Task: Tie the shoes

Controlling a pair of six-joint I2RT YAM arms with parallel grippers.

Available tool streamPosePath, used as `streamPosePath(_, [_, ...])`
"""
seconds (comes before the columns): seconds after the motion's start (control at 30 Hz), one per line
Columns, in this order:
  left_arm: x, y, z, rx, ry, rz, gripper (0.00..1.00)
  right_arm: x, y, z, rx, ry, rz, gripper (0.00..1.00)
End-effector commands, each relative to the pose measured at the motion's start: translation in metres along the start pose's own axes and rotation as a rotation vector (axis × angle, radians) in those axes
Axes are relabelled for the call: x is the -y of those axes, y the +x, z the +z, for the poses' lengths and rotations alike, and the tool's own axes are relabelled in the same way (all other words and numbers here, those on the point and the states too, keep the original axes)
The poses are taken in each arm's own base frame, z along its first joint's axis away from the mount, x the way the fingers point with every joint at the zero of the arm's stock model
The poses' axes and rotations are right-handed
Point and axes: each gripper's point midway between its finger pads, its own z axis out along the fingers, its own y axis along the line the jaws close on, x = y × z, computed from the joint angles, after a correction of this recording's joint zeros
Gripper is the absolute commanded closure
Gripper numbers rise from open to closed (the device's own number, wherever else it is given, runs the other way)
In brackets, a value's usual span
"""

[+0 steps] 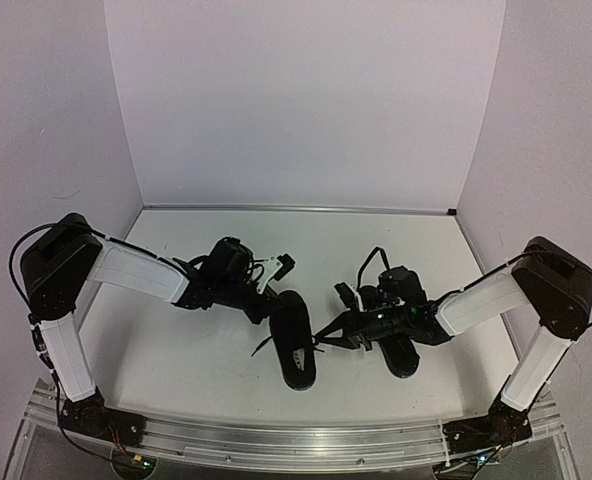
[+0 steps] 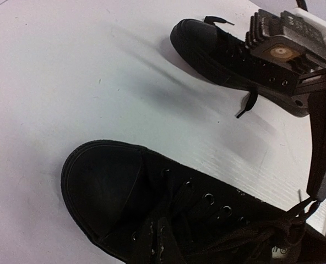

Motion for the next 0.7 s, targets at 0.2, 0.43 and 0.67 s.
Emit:
streamPosePath(0.2, [-0.020,0.000,-0.010,0.026,-0.096,-0.003,1.00,0.000,0.010,-0.007,-0.002,-0.003,-0.005,1.00])
streamPosePath(0.43, [-0.025,0.003,-0.010,0.023,-0.117,-0.006,1.00,0.004,0.018,-0.013,0.001,0.007,0.007,1.00])
streamPosePath(0.67, [-0.023,0.003,-0.010,0.024,-0.107,0.003,1.00,0.002,0.017,-0.012,-0.001,0.004,0.009,1.00])
